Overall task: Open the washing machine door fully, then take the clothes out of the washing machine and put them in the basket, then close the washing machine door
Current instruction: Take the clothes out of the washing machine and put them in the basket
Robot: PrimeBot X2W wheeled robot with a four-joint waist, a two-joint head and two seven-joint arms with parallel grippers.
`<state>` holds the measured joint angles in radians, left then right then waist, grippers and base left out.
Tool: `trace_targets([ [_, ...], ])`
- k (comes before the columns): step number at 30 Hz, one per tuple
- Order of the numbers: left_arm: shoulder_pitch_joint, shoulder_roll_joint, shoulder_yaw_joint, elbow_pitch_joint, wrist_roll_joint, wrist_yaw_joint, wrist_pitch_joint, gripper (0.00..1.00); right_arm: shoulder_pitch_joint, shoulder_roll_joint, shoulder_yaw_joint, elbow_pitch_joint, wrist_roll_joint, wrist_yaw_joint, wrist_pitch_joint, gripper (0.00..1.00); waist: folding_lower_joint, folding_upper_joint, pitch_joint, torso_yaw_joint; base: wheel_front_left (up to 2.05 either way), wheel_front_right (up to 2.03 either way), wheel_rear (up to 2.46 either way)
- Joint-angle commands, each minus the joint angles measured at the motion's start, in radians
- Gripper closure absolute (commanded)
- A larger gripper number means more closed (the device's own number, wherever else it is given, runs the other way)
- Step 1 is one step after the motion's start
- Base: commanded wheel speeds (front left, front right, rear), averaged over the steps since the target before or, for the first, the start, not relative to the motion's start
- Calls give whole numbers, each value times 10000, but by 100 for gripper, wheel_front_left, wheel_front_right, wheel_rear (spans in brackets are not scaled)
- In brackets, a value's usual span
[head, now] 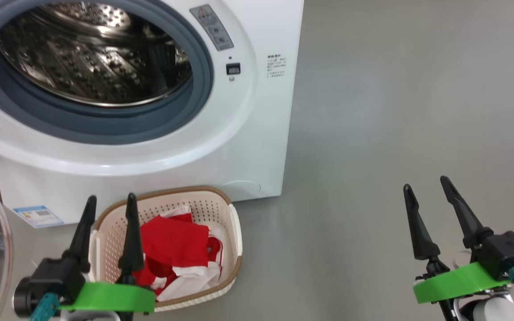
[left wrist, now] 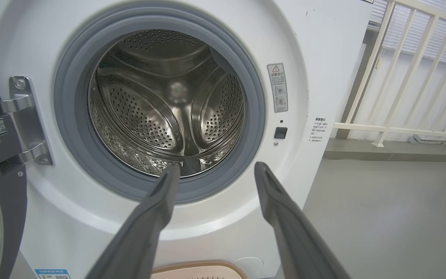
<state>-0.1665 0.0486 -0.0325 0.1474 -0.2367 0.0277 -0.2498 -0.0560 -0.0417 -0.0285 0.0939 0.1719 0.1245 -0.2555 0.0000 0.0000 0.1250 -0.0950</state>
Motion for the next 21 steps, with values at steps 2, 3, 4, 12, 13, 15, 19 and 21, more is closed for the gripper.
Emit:
trace_targets([
  [2,255,107,439,-501,211,93,-120,0,53,-85,78,-350,-148,62,-63,0,0,0,-389,37,0,0,0],
  [3,374,107,476,-559,238,105,-120,0,108,-85,34,-384,-183,62,-63,0,0,0,-448,39,0,0,0],
  [4,480,108,506,-630,262,103,-120,0,167,-85,-7,-410,-209,62,-63,0,0,0,-504,49,0,0,0],
  [12,1341,92,554,-1106,367,236,-120,0,679,-85,-139,-655,-296,62,-63,0,0,0,-958,104,0,0,0],
  [13,1417,92,558,-1122,366,226,-120,0,750,-85,-149,-679,-291,62,-63,0,0,0,-1015,107,0,0,0],
  [15,1552,94,550,-1126,394,199,-120,0,888,-85,-172,-716,-282,62,-63,0,0,0,-1136,114,0,0,0],
  [19,1758,88,536,-1234,439,196,-120,0,1135,-85,-235,-852,-225,62,-63,0,0,0,-1283,106,0,0,0],
  [21,1840,83,524,-1330,441,201,-120,0,1219,-85,-242,-901,-196,62,-63,0,0,0,-1305,92,0,0,0],
])
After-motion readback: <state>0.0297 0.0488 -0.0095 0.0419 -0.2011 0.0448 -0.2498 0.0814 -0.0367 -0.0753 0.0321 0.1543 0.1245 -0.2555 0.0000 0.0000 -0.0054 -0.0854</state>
